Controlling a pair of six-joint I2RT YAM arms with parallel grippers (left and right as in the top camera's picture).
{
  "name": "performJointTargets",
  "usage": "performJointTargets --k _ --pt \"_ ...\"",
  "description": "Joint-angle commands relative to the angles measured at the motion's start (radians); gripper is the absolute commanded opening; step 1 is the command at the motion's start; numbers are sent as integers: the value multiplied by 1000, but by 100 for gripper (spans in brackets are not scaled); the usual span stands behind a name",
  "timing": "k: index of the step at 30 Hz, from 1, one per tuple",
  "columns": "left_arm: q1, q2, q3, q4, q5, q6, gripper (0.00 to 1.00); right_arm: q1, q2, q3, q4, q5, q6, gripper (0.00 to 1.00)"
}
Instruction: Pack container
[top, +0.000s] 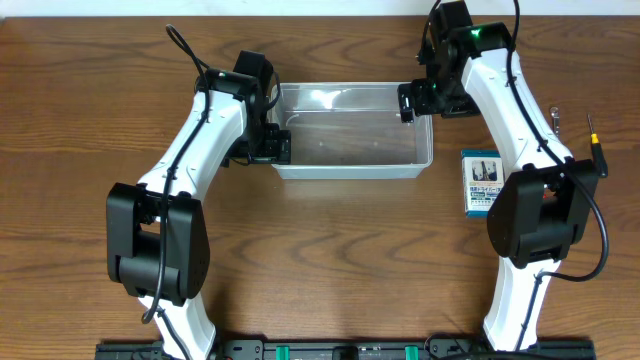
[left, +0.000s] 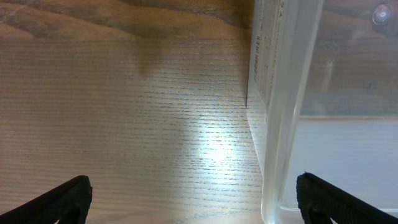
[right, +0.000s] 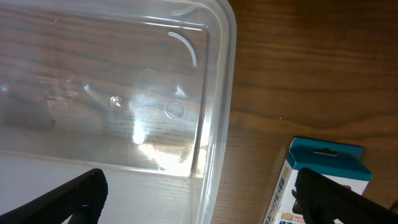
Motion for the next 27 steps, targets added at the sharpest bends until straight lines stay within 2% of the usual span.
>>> performJointTargets --k 1,14,21,27 --pt "3 -10 -2 -10 -15 -17 98 -5 -26 16 0 3 6 99" --pt "3 -11 -2 -34 3 -24 98 -5 -26 16 0 3 7 99" --pt "3 -11 -2 26 -2 -23 98 -5 -26 16 1 3 6 99" --pt "3 -11 -2 77 -2 23 98 -5 -26 16 19 3 7 99"
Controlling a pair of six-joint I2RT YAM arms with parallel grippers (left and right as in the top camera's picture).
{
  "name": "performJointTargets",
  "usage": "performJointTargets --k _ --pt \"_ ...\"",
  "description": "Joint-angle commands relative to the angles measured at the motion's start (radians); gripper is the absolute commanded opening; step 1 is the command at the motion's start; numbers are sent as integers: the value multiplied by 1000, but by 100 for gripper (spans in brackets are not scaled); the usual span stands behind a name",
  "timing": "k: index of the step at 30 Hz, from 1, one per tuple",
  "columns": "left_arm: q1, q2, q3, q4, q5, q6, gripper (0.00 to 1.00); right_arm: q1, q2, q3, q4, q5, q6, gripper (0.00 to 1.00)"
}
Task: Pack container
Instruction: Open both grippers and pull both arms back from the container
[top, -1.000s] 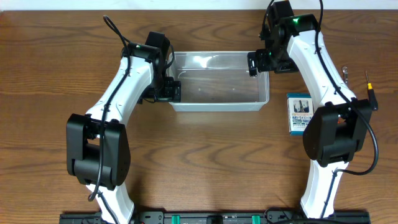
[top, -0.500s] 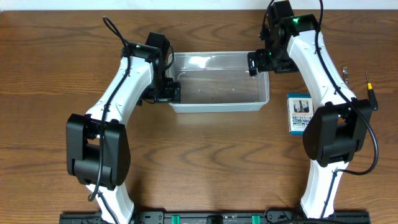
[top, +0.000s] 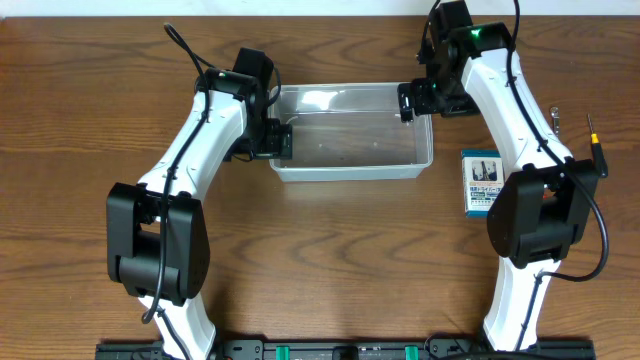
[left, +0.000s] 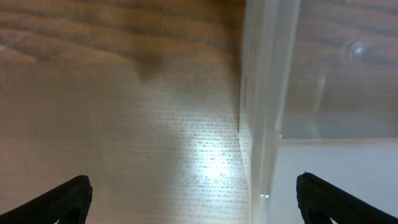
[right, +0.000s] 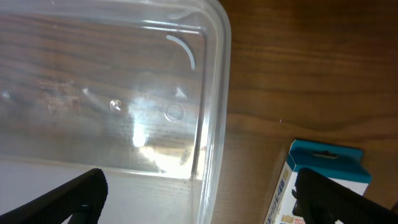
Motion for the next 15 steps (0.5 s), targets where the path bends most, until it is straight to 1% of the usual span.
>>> performJointTargets --k 1,5,9,13,15 --pt "3 -13 -1 23 -3 36 98 -5 -26 17 11 3 8 99" --pt "3 -42 19 48 -3 37 98 -5 -37 20 20 2 15 99" --pt "3 -125 59 67 -11 44 98 -6 -70 30 24 -24 15 99" --pt "14 -237 61 80 -71 44 98 -11 -121 51 -6 -23 15 99" --pt "30 -294 61 73 -126 44 98 -17 -163 52 -28 -19 15 99"
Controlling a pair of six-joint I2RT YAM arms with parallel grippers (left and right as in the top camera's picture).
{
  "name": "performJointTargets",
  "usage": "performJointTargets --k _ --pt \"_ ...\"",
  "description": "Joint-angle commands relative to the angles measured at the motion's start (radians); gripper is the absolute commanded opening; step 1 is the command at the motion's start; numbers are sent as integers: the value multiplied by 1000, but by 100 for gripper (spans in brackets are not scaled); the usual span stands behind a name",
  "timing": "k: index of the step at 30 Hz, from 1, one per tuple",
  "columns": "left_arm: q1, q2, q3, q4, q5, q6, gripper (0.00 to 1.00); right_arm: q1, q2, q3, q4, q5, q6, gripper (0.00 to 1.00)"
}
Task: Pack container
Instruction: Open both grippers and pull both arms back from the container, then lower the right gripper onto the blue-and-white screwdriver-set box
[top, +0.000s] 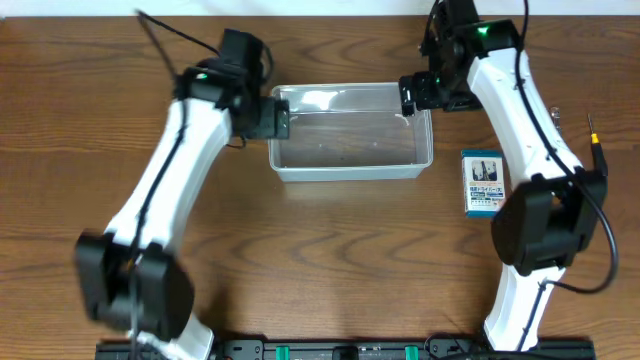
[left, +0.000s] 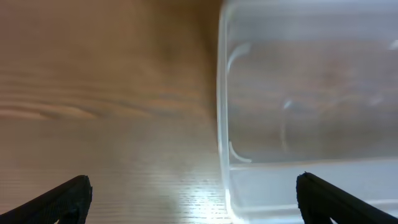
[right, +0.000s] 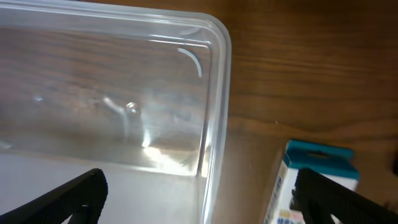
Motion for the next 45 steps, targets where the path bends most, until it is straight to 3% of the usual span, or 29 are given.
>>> performJointTargets --k 1,9,18,25,34,45 --pt "34 -107 35 -11 -111 18 98 -19 -108 37 -26 -3 12 99" --pt "195 -260 35 -80 -137 17 98 -58 -256 37 -225 137 -11 99" --pt "368 -275 28 -137 -136 17 98 -95 -298 32 -438 162 -3 99" --pt "406 -272 27 -138 -138 18 98 -109 -304 -42 -441 185 -4 99" --pt "456 -270 27 -139 -271 18 98 -203 -303 -207 -428 179 40 99" --pt "457 -270 27 -139 -270 17 98 -214 -303 -224 -319 174 -10 99"
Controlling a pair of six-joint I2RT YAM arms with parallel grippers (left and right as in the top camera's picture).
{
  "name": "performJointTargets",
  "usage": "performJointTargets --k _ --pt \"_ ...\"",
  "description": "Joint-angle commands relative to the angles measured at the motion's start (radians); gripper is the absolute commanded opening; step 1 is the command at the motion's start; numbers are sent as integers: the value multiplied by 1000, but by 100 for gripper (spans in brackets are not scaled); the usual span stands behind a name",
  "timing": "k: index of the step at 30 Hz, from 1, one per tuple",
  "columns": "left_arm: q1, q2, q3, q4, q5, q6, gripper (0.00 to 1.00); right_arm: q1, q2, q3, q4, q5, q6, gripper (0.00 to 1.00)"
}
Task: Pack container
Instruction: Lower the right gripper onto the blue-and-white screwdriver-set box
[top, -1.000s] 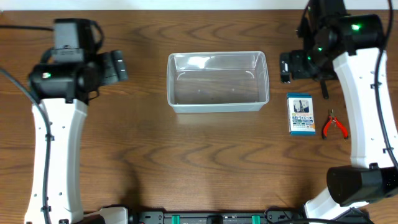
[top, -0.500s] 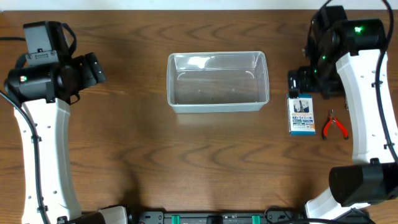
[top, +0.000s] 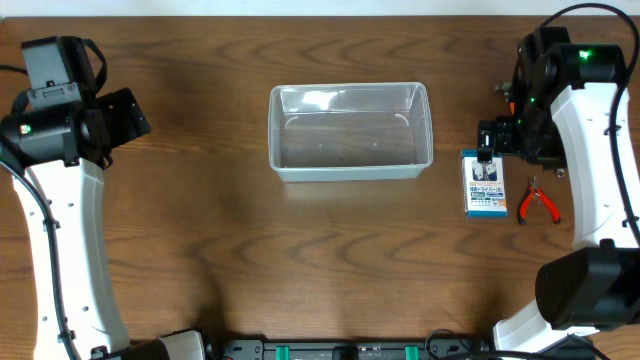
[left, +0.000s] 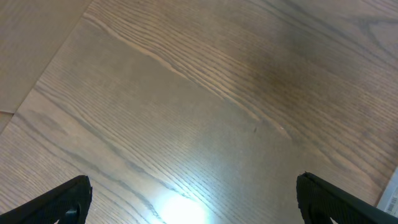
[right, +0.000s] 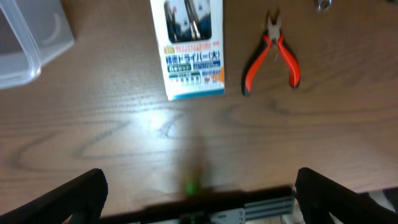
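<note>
A clear plastic container (top: 350, 130) stands empty at the middle back of the table; its corner (right: 25, 43) shows in the right wrist view. A blue-and-white screwdriver package (top: 483, 184) (right: 189, 50) lies flat to its right, with red-handled pliers (top: 540, 200) (right: 273, 56) beside it. My right gripper (top: 495, 140) (right: 199, 199) hangs open above the package, holding nothing. My left gripper (top: 128, 112) (left: 193, 199) is open over bare wood at the far left, well away from the container.
The wooden table (top: 300, 250) carries nothing else in front of the container. A small metal item (right: 322, 5) lies beyond the pliers. A paler strip (left: 25, 37) past the table's edge shows in the left wrist view.
Both arms have left the container. The left gripper is now far off to the left, the right gripper over the package on the right. The pliers, covered before, now show.
At first the left gripper stood open astride the container's left wall and the right one open over its back right corner. They stayed at those ends through the following moments. Now both are withdrawn to the sides and the container stands alone.
</note>
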Motion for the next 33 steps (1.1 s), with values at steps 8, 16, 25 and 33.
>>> performJointTargets --k 8,16,25,33 --pt "4 2 2 0 -23 17 98 -9 -8 -118 169 -88 -293 99" --pt "4 2 2 0 -23 17 98 -27 -8 -292 365 -31 -159 99" --pt "4 2 2 0 -23 17 98 -30 -8 -466 484 -62 -182 99" --pt "4 2 2 0 -23 17 98 -37 -8 -489 526 -91 -63 99"
